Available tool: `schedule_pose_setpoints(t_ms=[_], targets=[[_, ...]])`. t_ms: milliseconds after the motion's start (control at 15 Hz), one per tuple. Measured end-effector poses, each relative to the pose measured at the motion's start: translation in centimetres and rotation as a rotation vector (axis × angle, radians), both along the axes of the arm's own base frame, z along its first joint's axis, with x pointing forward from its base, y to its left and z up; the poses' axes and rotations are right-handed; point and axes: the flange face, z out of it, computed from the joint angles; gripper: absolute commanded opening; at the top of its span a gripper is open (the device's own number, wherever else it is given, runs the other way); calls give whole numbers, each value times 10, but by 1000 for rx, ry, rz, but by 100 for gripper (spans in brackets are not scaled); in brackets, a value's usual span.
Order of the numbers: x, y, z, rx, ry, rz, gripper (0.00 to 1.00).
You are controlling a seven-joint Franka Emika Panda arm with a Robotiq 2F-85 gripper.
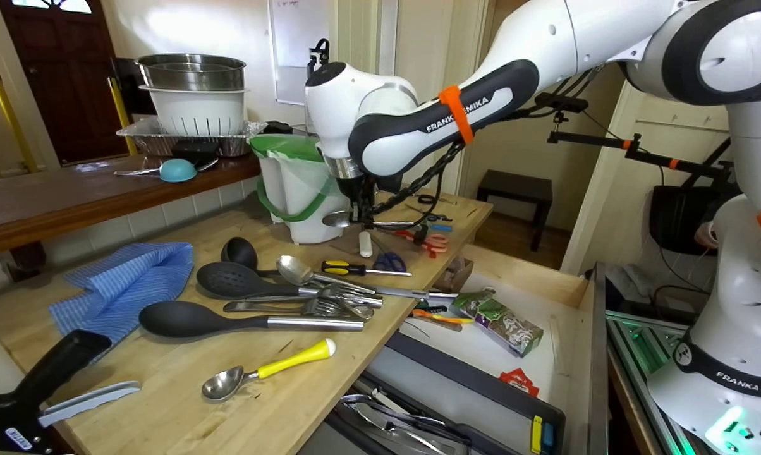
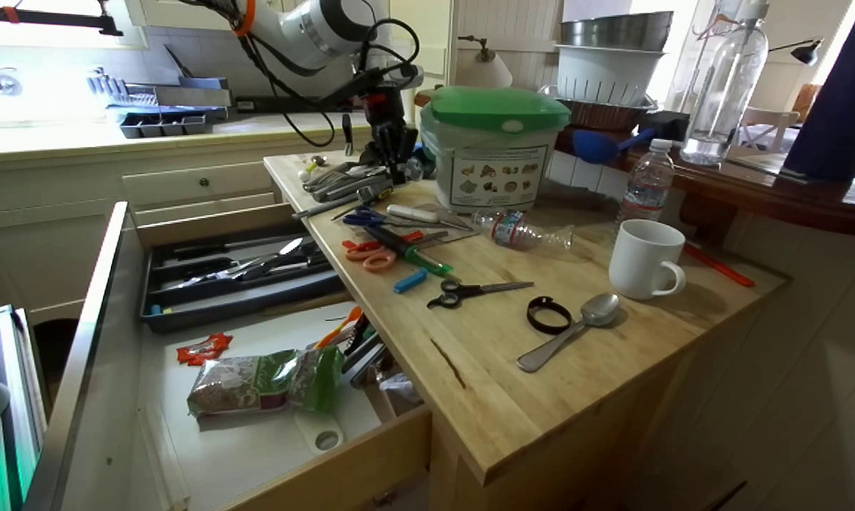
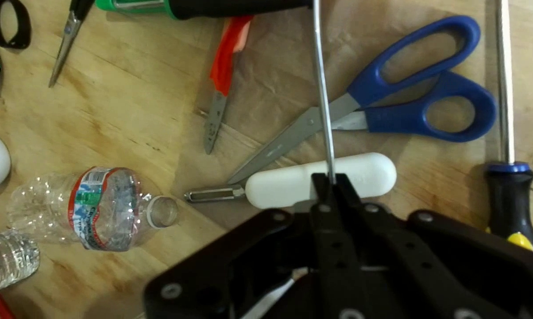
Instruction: Put the spoon on the desk
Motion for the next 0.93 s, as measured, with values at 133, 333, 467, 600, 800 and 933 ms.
schedule_pose_setpoints(t_ms=[133,333,467,600,800,933], targets=[[5,5,-10,-39,10,25,1],[12,19,-22,-105,4,47,32],[16,31,-26,-128,-10,52,47],[21,42,-26,-139,-28,54,60],[26,51,-21,-149,-59,48,84],[31,58,-4,-165,-105,42,98]])
